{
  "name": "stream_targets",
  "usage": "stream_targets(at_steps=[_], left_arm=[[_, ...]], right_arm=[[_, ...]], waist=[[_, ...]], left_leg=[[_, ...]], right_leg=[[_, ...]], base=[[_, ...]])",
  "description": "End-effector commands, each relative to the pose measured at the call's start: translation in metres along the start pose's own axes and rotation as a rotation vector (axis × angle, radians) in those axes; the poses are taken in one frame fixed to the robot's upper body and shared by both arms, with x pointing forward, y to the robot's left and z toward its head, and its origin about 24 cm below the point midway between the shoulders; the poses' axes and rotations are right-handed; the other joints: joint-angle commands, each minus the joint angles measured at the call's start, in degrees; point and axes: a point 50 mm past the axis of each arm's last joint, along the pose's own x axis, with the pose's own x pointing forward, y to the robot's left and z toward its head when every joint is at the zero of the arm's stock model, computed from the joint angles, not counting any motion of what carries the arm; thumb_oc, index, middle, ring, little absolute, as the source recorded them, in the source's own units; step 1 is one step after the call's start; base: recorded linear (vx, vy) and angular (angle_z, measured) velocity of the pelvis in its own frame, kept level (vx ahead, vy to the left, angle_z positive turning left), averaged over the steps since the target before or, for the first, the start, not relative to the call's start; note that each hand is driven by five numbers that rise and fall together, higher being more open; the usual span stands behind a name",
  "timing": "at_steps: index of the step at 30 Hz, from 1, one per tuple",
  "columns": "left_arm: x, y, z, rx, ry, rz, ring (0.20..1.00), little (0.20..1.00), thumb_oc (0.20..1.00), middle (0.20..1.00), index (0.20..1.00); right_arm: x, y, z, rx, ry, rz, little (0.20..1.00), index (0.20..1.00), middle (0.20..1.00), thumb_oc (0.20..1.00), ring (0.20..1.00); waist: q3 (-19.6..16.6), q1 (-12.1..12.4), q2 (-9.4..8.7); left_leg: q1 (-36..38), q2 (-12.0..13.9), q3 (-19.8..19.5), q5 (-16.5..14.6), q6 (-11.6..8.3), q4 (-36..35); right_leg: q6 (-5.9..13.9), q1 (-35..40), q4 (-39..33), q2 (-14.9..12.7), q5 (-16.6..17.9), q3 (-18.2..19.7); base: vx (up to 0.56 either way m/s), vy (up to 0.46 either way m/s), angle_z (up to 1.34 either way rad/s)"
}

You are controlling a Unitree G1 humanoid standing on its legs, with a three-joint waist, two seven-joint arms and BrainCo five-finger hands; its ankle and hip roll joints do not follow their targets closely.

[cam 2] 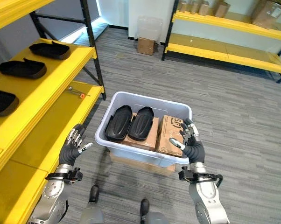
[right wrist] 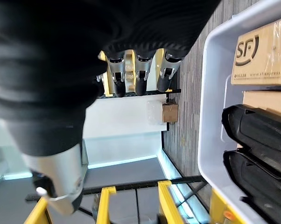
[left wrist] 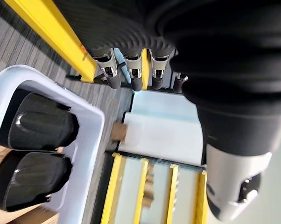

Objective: Move parts from the plastic box to the shelf.

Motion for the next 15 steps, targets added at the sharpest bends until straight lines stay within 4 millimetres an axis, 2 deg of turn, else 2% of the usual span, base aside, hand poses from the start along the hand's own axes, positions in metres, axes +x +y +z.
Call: stream_targets(at_steps=[1,6,9,13,15], left_arm=[[0.003,0.004,0.031,0.022,-0.137,-0.061,1.0,1.0,1.0,1.0,1.0],[0.012,0.002,0.042,0.056,-0.177,-0.095,1.0,1.0,1.0,1.0,1.0],[0.018,0.0,0.047,0.073,-0.201,-0.104,1.0,1.0,1.0,1.0,1.0],[0.022,-0.002,0.05,0.083,-0.217,-0.112,1.0,1.0,1.0,1.0,1.0],[0.029,-0.005,0.059,0.084,-0.26,-0.116,1.0,1.0,1.0,1.0,1.0]], right_arm=[[-0.001,0.007,0.023,0.015,-0.118,0.06,1.0,1.0,1.0,1.0,1.0],[-0.002,0.005,0.019,0.003,-0.089,0.058,1.0,1.0,1.0,1.0,1.0],[0.001,0.006,0.019,-0.004,-0.089,0.062,1.0,1.0,1.0,1.0,1.0],[0.006,0.005,0.022,-0.021,-0.107,0.059,1.0,1.0,1.0,1.0,1.0],[0.02,0.009,0.026,-0.036,-0.14,0.059,1.0,1.0,1.0,1.0,1.0]], waist=[[-1.2,-0.5,-1.95],[-1.1,-2.0,-2.72],[-1.1,-2.6,-3.17],[-1.0,-3.1,-3.35],[-0.3,-3.4,-3.57]], left_leg=[[-4.5,-1.9,3.0,1.8,2.22,4.5],[-5.6,-4.8,8.3,-2.4,3.75,8.2],[-7.3,-5.7,9.3,-3.8,4.07,10.1],[-9.1,-6.3,10.0,-4.3,4.34,11.2],[-11.4,-6.5,10.2,-4.3,4.39,11.8]], right_leg=[[3.99,3.1,5.7,-5.9,-7.9,-3.5],[6.75,1.6,3.5,-10.8,-5.1,-1.9],[7.59,0.2,2.7,-12.4,-3.8,-1.4],[8.03,-1.2,2.1,-13.3,-2.7,-1.3],[8.05,-3.4,1.9,-13.7,-2.1,-1.2]], base=[[0.13,0.243,-0.78],[0.07,0.223,-0.33],[0.03,0.122,-0.25],[0.01,0.064,-0.03],[0.0,0.0,0.0]])
